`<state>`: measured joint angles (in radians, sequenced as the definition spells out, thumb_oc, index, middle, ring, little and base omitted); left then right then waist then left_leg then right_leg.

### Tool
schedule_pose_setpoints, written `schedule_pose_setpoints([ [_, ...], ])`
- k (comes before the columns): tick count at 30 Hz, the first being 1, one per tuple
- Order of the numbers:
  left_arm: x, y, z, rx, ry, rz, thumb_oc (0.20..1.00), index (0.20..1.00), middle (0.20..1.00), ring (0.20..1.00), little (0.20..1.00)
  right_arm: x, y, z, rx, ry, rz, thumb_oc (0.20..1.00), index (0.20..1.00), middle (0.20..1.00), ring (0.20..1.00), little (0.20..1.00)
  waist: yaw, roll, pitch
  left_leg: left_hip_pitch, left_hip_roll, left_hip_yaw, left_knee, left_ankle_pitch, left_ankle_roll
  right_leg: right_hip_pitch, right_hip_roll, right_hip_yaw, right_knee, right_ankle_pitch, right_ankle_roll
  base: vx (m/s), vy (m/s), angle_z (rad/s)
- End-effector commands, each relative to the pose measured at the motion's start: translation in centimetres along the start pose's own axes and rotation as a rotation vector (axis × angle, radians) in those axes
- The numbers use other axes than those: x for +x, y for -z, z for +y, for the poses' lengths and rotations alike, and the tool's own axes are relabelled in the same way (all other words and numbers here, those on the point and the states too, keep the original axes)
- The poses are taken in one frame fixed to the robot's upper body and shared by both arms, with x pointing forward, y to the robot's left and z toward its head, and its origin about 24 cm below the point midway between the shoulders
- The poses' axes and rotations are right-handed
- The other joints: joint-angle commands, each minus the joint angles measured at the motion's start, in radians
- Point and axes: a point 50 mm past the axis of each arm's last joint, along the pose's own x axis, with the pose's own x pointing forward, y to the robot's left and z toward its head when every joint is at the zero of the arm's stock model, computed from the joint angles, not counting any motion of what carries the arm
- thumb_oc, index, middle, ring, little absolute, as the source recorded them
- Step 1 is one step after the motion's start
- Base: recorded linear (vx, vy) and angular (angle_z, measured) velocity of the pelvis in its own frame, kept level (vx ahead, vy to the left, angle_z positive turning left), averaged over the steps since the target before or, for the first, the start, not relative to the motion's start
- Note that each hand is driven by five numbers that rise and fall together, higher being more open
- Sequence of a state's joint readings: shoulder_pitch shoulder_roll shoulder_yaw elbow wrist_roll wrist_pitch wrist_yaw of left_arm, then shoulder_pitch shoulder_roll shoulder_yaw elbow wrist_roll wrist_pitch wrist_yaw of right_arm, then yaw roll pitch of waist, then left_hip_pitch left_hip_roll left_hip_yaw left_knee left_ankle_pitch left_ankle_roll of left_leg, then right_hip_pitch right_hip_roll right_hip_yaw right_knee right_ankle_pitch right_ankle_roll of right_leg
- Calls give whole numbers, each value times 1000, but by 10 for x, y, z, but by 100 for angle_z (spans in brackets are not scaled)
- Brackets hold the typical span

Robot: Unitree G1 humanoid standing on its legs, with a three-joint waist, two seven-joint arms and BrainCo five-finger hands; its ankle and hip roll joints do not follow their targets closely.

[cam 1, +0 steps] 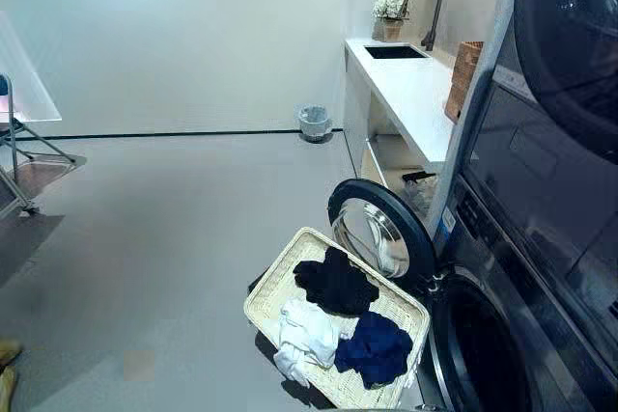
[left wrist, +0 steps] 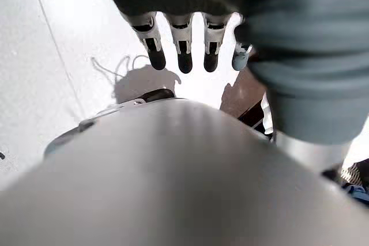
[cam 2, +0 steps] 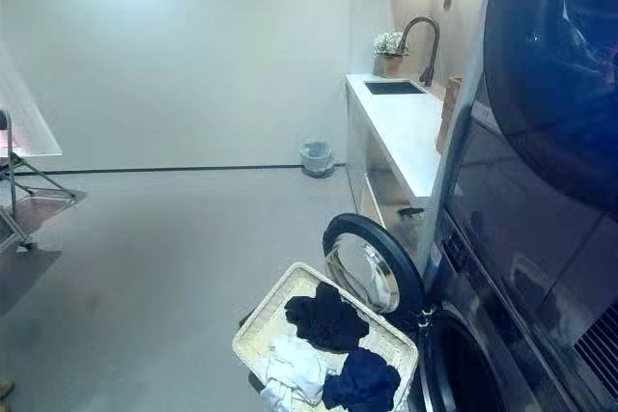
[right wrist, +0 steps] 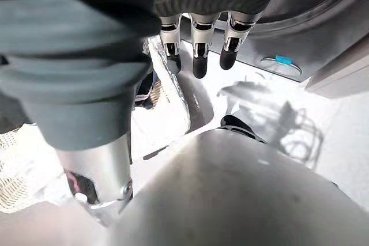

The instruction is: Put the clothes into the washing machine.

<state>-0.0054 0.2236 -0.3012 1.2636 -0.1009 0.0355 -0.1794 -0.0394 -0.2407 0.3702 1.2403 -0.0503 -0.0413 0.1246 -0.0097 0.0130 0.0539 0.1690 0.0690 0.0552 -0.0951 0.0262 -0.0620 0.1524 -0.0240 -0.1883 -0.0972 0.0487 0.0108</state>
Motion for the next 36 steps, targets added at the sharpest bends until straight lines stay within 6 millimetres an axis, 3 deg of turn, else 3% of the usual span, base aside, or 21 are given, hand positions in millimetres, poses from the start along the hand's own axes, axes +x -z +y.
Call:
schedule_pose_setpoints([
  [1,4,-40,-6,42,18,-85,1000,1000,1000,1000,1000,5,-34,-6,-87,-1,-47,1000,1000,1000,1000,1000,9,-26,56,25,-112,67,8,-103,69,26,6,21,17,-76,65,342,80,12],
  [28,2,-39,6,-28,-151,-119,1000,1000,1000,1000,1000,4,-23,-4,-60,0,-23,1000,1000,1000,1000,1000,2,-26,66,13,-109,77,8,-95,65,14,4,21,20,-71,67,15,4,0],
  [34,-1,-49,18,-18,-312,-181,1000,1000,1000,1000,1000,3,-23,-9,-63,9,-28,1000,1000,1000,1000,1000,-5,-22,82,-1,-109,84,11,-90,65,-4,3,29,22,-67,67,34,21,-1],
  [36,-5,-61,27,11,-404,-234,1000,1000,1000,1000,1000,3,-26,-13,-56,20,-39,1000,1000,1000,1000,1000,-6,-19,93,-15,-108,85,14,-87,64,-19,2,33,24,-64,68,30,39,-2],
])
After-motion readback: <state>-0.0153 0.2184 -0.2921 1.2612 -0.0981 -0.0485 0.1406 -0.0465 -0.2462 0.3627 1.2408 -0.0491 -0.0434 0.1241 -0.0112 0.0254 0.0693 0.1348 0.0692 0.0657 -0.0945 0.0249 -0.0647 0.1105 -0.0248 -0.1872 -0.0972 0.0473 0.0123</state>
